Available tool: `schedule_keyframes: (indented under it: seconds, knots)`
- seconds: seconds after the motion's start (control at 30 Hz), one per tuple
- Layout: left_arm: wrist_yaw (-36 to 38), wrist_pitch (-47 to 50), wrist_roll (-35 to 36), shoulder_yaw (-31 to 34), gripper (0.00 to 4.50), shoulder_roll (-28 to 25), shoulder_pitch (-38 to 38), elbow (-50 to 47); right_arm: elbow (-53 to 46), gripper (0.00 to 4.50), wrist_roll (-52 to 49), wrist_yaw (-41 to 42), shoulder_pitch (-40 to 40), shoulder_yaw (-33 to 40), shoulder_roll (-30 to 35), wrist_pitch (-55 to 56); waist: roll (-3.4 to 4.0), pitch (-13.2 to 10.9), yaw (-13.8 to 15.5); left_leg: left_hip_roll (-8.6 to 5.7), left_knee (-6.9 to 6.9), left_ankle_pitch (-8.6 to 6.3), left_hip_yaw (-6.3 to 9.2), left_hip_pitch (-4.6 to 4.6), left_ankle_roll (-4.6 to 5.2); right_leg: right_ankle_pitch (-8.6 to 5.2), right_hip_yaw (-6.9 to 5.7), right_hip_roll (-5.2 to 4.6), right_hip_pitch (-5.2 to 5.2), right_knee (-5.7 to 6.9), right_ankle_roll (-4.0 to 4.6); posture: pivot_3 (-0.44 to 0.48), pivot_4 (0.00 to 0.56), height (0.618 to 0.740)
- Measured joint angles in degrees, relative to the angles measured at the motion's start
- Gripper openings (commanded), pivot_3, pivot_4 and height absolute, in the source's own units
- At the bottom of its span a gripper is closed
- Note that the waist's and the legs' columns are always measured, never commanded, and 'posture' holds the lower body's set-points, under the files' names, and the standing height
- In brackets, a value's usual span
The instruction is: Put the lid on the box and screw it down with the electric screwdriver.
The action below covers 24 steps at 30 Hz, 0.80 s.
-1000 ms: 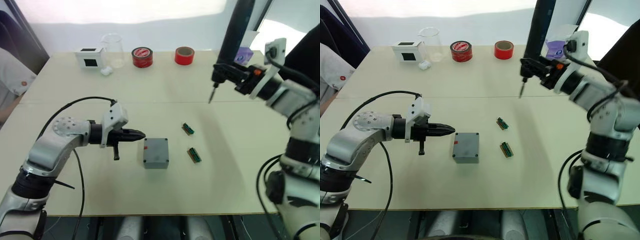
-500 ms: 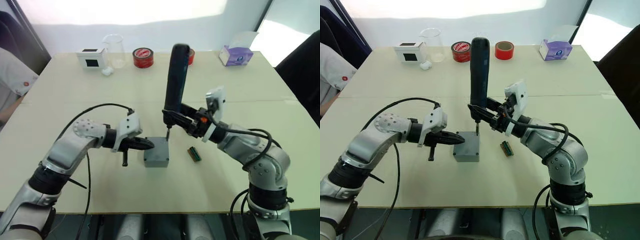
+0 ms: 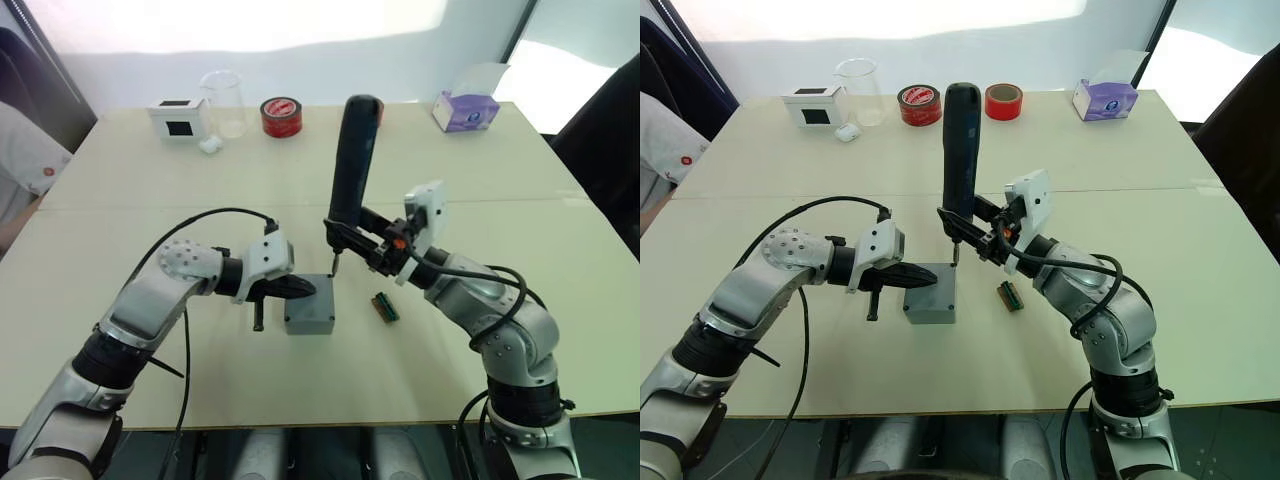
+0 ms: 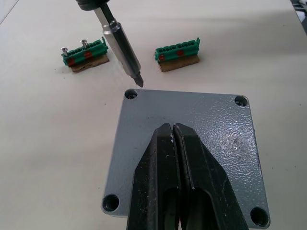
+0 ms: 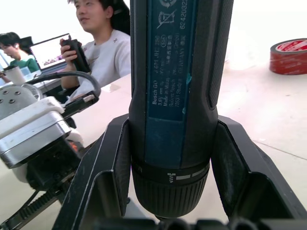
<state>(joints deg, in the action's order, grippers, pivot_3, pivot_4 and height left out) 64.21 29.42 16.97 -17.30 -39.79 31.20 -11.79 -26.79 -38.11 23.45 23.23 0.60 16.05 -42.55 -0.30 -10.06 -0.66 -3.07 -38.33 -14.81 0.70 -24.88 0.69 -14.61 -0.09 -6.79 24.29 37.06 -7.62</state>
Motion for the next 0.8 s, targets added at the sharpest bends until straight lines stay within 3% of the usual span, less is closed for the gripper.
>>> schedule_keyframes:
  seconds: [0.8]
  knots:
    - [0.59, 0.82, -0.01, 0.28, 0.0, -0.06, 0.11, 0.05, 2.11, 1.78, 1.34, 0.06, -0.35, -0.94, -2.23, 1.85, 0.0, 0.01, -0.14, 0.01, 0.01, 0.0, 0.0, 0.06, 0.0, 0.0, 0.01, 0.01, -0.02, 0.02, 0.0, 0.0, 0.15, 0.74]
